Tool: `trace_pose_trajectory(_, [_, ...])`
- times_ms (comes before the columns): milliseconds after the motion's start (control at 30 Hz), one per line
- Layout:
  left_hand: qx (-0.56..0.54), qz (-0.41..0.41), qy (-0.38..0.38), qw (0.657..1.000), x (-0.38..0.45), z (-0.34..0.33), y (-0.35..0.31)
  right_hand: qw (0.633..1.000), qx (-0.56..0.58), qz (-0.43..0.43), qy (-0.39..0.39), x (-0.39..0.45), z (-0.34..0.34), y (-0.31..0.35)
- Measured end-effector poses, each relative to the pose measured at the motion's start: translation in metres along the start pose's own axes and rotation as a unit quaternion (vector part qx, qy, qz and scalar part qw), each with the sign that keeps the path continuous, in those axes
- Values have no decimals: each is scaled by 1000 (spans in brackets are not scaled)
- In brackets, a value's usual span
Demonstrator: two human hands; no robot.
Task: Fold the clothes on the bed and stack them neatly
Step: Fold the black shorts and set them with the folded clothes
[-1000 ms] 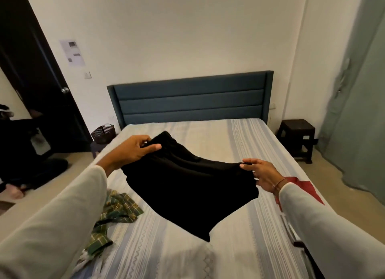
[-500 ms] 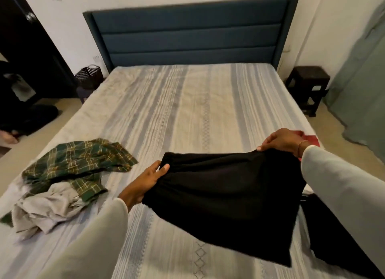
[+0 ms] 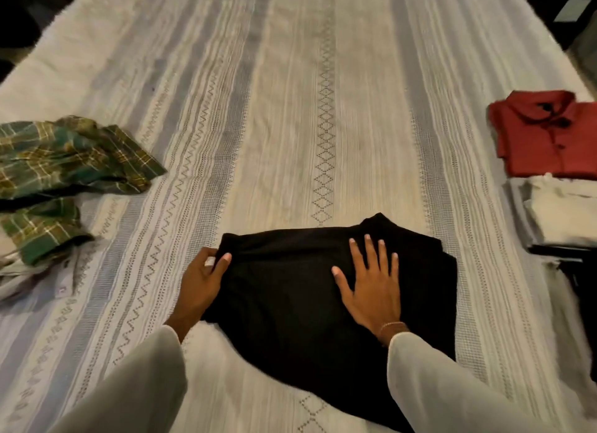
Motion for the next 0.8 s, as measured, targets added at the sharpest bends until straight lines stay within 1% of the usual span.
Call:
trace_pose_trajectory(167, [56,-41,-11,998,-1,8,0,999,-25,35,20,8,-4,-15])
trace_pose_trajectory(233, [63,-41,-20,997,0,8,1,999,-10,31,23,9,-2,-15])
trace_pose_trajectory(333, [81,-35,-26,996,0,7,1,999,41,5,-1,5,8,-15])
trace_pose_trajectory(400, [97,-31,-21,995,-3,6,1,999,50,-5,-21,-4,19,-15])
trace_pose_trajectory(500, [130,-43,-34,990,-7,10,4,998,27,48,-26,-31,33,-6])
trace_pose_trajectory(567, [186,-51,-48,980,-13,15,6,994,16,103,21,-57,29,-2])
trace_pose_trajectory(600, [213,-50,-52,974,-15,16,8,992,7,119,45,-66,25,-3])
trace_pose_trajectory(633, [236,-51,-51,969,-19,17,9,991,0,121,52,-74,22,-4])
trace_pose_trajectory(667, [248,-55,-48,966,-21,16,9,993,4,110,47,-77,23,-4])
trace_pose_trajectory(733, [263,-67,-42,962,-23,12,7,996,60,72,-2,-84,35,1])
trace_pose_trajectory(767, [267,-67,-41,960,-23,10,5,992,100,75,-35,-89,44,7])
trace_pose_trajectory(800, [274,-65,-41,959,-25,9,3,986,131,94,-51,-103,53,13])
Point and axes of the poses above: each hand's wrist, its own x-axis towards the middle knuckle, its own z-axis out of the back of the hand, y = z × x, the point moved 3 cm from there along x, towards the middle knuckle, and after that the axes turned 15 degrees about -y, right-handed, at the moved point
